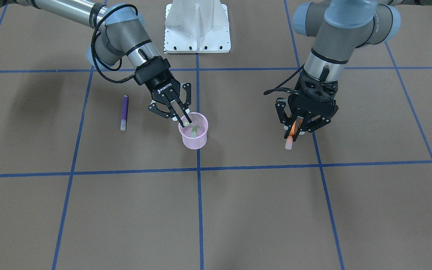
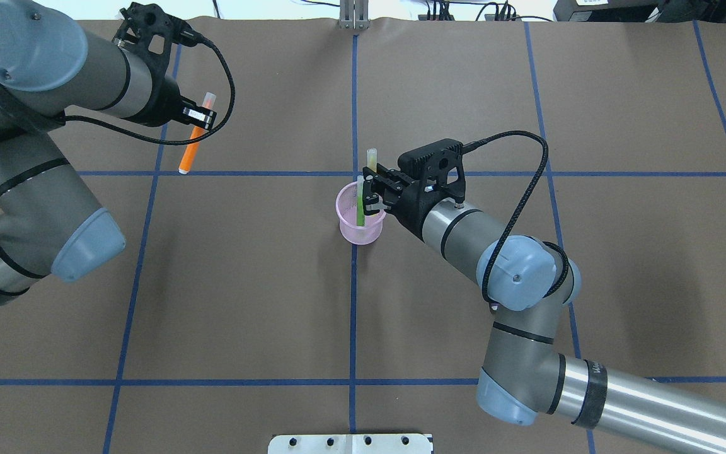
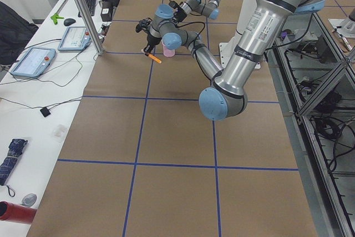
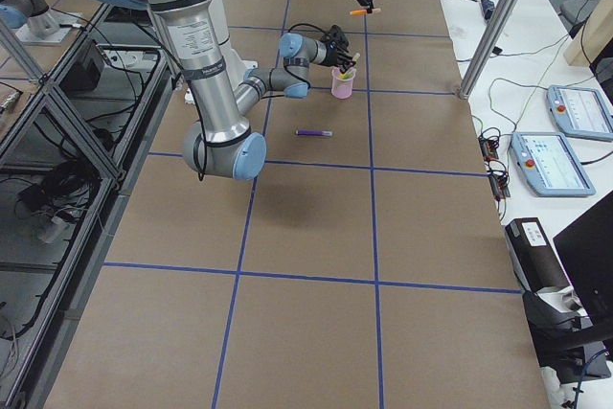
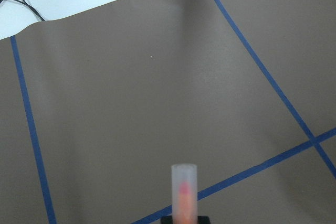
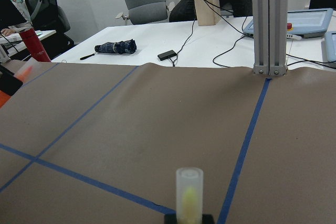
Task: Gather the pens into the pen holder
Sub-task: 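Lower the yellow marker into the cup and open the right gripper, then bring orange marker over cup with left gripper while right moves toward purple marker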
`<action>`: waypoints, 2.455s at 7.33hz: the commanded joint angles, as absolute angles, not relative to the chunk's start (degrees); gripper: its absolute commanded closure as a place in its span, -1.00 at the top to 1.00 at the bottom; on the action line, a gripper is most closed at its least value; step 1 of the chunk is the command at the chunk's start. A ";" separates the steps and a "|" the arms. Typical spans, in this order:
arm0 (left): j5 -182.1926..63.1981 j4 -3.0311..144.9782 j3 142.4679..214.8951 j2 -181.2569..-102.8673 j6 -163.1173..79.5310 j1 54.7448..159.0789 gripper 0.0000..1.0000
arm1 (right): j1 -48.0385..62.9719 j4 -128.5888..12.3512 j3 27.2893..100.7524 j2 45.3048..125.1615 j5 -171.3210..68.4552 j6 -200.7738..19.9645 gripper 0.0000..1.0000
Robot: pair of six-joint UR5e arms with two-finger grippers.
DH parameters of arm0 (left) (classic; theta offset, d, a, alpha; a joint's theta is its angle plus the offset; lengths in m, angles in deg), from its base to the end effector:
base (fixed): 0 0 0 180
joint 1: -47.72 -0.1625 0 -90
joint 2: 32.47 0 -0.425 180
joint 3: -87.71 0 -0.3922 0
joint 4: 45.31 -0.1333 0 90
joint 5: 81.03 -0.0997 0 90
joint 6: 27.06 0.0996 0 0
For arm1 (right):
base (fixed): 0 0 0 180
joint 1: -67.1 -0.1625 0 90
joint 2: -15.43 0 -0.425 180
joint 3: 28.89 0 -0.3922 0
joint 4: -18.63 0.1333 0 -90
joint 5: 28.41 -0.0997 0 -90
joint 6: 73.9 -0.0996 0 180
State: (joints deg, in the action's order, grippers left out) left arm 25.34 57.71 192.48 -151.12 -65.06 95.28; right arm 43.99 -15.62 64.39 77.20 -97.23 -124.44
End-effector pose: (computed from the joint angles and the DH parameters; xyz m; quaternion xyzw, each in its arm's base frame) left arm 0.3430 -0.5311 0.2356 0.2764 0.3980 0.1011 0.8689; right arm -0.5157 -0.4041 0.2368 0.4659 -0.5105 0.0243 0.7223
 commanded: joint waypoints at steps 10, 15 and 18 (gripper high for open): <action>13.36 78.97 194.76 -150.77 -74.78 96.93 -1.00 | 32.16 -47.77 73.06 78.97 -120.87 -146.24 0.96; -8.57 95.71 193.90 -149.02 -86.10 80.97 -1.00 | 20.63 -60.70 72.28 81.87 -143.92 -135.92 0.99; -11.86 115.74 186.79 -148.92 -88.23 76.55 -1.00 | 23.49 -62.05 68.50 82.05 -146.62 -133.58 0.99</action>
